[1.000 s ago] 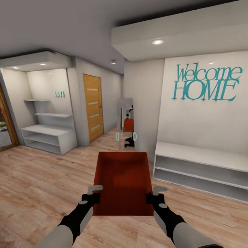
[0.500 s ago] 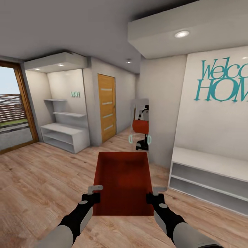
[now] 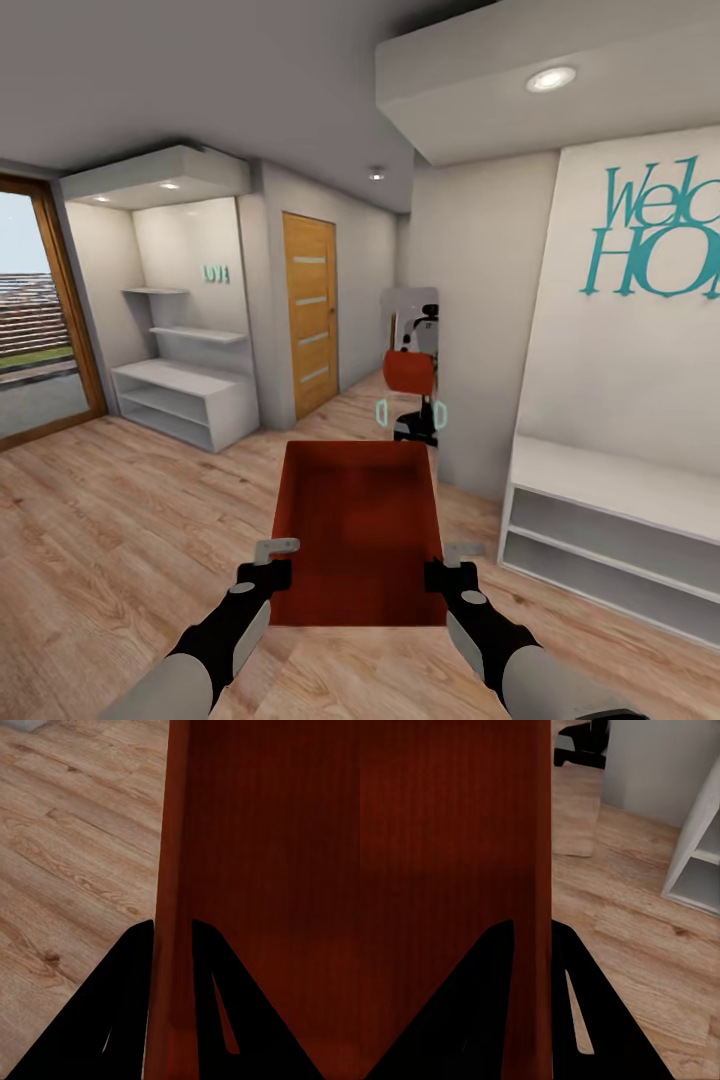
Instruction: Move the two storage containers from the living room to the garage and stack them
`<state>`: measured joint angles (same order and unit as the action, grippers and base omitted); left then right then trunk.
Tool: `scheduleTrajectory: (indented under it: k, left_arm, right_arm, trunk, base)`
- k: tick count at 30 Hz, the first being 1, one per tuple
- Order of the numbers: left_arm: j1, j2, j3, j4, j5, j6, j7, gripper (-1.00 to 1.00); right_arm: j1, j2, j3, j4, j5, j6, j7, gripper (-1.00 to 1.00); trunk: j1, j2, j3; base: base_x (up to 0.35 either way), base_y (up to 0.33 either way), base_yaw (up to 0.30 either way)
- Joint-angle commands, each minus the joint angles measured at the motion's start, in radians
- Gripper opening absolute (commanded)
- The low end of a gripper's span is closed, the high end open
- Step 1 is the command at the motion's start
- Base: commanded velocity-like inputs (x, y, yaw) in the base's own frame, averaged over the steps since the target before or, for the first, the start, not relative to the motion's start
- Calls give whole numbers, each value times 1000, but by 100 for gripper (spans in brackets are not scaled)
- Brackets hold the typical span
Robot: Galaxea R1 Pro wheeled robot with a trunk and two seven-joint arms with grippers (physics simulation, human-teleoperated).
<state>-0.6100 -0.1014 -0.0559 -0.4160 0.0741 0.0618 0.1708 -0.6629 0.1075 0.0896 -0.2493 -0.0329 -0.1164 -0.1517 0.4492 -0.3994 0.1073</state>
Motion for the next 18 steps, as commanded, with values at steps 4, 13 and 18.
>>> scheduleTrajectory:
  k: [4, 13, 18]
  left_arm:
    - [-1, 0, 62, -20, 19, 7, 33, -100]
    - [-1, 0, 62, -20, 18, 7, 33, -100]
    - [-1, 0, 62, -20, 18, 7, 33, -100]
  right_arm:
    - [0, 1, 2, 2, -9, -4, -7, -100]
    - [0, 2, 2, 2, -9, -2, -6, -100]
    - [0, 2, 2, 2, -9, -1, -5, -100]
  trunk:
    - [1, -1, 0]
    - [1, -1, 0]
    - [1, -1, 0]
  base:
    - [323, 0, 0]
    - [323, 0, 24]
    - [323, 0, 227]
